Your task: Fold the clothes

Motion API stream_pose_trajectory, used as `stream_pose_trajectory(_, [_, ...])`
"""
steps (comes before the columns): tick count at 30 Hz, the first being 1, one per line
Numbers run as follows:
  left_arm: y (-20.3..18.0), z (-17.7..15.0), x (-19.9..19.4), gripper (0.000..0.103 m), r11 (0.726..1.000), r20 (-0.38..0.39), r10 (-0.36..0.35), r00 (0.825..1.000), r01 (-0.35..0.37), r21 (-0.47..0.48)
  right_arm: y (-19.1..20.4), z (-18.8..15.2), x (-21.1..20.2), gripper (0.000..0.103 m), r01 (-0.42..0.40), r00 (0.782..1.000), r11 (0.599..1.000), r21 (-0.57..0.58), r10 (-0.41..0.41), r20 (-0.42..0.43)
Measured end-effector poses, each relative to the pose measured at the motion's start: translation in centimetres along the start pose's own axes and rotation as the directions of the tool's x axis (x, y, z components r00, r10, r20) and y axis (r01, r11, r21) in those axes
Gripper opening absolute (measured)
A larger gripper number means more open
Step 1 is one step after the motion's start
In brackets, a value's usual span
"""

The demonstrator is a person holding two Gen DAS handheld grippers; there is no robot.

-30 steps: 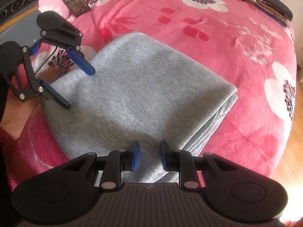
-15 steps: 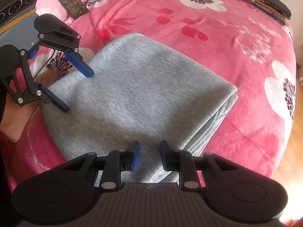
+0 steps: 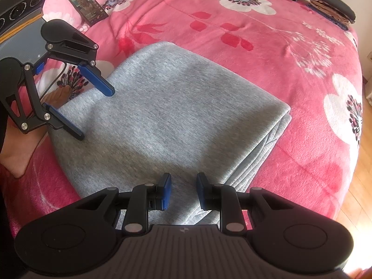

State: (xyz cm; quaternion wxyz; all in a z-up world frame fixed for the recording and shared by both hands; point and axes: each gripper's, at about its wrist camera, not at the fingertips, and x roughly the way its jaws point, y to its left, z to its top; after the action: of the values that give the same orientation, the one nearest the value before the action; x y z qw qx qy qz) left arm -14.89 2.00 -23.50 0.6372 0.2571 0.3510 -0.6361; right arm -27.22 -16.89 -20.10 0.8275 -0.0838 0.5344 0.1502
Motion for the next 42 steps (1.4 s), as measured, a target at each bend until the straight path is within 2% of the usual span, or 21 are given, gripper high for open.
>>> stream_pose_trajectory(42, [0.03, -0.04, 0.03, 0.064, 1.0, 0.004, 0.0, 1.0, 0.0, -0.007, 0.02, -0.06, 0.21, 0.026, -0.003, 1.0, 1.0, 0.002, 0.003, 0.01])
